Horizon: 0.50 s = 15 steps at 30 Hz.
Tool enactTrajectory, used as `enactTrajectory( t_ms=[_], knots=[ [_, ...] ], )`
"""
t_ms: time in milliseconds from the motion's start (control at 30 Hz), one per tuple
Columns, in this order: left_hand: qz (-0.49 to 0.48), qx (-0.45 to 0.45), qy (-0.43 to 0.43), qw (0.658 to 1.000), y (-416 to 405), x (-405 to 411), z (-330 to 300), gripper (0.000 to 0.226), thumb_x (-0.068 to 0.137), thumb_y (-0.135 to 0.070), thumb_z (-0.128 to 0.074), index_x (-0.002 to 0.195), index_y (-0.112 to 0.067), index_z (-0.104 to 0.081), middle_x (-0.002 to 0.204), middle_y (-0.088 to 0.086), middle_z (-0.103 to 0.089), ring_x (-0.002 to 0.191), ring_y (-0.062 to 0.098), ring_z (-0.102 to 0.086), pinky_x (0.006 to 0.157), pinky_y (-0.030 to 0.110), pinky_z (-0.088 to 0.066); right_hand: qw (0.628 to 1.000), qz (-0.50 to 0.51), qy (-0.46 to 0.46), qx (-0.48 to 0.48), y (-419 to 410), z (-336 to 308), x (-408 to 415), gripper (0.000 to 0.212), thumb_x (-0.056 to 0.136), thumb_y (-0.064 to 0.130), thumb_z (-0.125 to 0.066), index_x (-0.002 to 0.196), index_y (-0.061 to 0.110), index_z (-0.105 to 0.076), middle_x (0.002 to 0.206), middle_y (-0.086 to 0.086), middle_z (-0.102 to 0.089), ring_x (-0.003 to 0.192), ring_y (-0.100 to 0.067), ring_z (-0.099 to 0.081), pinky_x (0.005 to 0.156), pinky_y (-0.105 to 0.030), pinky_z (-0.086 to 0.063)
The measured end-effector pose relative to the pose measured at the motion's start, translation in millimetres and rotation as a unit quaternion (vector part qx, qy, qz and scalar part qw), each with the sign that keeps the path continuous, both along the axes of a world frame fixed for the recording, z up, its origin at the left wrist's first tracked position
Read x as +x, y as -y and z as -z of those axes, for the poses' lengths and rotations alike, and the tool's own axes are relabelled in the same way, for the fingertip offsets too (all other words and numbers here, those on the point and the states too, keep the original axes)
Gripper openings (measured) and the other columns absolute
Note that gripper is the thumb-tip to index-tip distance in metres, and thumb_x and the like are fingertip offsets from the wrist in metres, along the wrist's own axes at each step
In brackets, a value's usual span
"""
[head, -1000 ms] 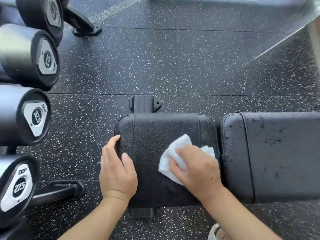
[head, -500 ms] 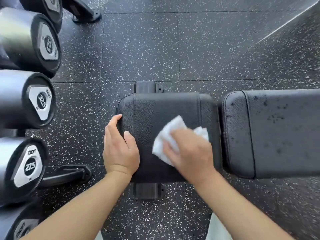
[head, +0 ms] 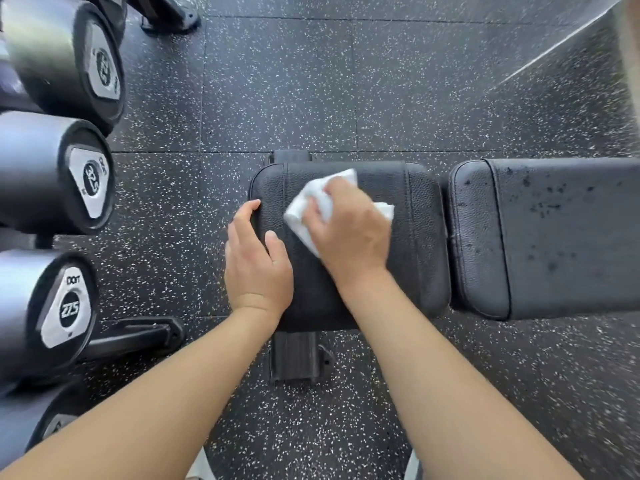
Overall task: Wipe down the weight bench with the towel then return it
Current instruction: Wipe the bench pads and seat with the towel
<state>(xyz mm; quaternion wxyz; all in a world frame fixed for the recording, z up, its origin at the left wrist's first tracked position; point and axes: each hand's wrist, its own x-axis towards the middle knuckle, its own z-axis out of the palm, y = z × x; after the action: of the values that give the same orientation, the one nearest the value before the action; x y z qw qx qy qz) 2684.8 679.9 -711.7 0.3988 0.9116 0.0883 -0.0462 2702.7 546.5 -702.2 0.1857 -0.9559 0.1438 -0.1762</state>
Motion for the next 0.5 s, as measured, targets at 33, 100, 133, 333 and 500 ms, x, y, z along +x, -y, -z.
enactTrajectory(
  t_ms=[33, 100, 133, 333, 500],
  knots=[
    [0.002, -0.010, -0.002, 1.000, -1.2, 0.3, 0.1, 0.053, 0.096, -0.026, -0.040, 0.150, -0.026, -0.039, 0.150, 0.000, -0.049, 0.132, 0.028, -0.049, 0.101, 0.042, -0.039, 1.000, -0.018, 0.006, 0.004, -16.9, 1.0, -3.3, 0.024, 0.087, 0.037, -0.071, 0.082, 0.017, -0.058, 0.074, -0.004, -0.063, 0.064, -0.026, -0.061, 0.055, -0.037, -0.038],
    [0.003, -0.023, -0.008, 1.000, -2.2, 0.5, 0.3, 0.053, 0.097, -0.024, -0.041, 0.150, -0.028, -0.039, 0.151, -0.001, -0.048, 0.133, 0.027, -0.048, 0.102, 0.041, -0.038, 0.999, -0.035, 0.015, -0.001, -26.7, 1.9, -30.0, 0.025, 0.091, 0.036, -0.069, 0.078, 0.017, -0.058, 0.070, 0.000, -0.059, 0.059, -0.023, -0.056, 0.057, -0.040, -0.038],
    [0.005, -0.024, -0.008, 1.000, -2.7, -0.1, -0.7, 0.051, 0.099, -0.023, -0.041, 0.150, -0.028, -0.039, 0.151, -0.001, -0.048, 0.133, 0.027, -0.047, 0.102, 0.041, -0.037, 0.999, -0.046, 0.016, -0.007, -18.5, 2.2, -51.4, 0.027, 0.092, 0.036, -0.069, 0.076, 0.017, -0.057, 0.067, 0.002, -0.055, 0.058, -0.021, -0.053, 0.056, -0.040, -0.040],
    [0.036, 0.059, -0.008, 0.998, 3.8, -1.6, -5.7, 0.049, 0.106, -0.019, -0.039, 0.155, -0.017, -0.032, 0.157, 0.010, -0.037, 0.138, 0.032, -0.043, 0.106, 0.049, -0.039, 0.992, -0.105, -0.036, -0.064, 96.3, 2.9, -150.8, 0.025, 0.093, 0.040, -0.062, 0.080, 0.018, -0.065, 0.065, 0.005, -0.053, 0.059, -0.017, -0.053, 0.050, -0.038, -0.048],
    [0.166, 0.185, 0.014, 0.969, 0.9, -18.0, -10.4, 0.061, 0.099, -0.004, -0.042, 0.159, -0.012, -0.032, 0.170, 0.010, -0.022, 0.158, 0.034, -0.018, 0.126, 0.054, -0.025, 0.997, -0.005, -0.053, -0.059, 115.8, 5.8, -67.7, 0.030, 0.088, 0.049, -0.056, 0.088, 0.020, -0.065, 0.066, 0.003, -0.061, 0.061, -0.025, -0.061, 0.055, -0.029, -0.037]
  ],
)
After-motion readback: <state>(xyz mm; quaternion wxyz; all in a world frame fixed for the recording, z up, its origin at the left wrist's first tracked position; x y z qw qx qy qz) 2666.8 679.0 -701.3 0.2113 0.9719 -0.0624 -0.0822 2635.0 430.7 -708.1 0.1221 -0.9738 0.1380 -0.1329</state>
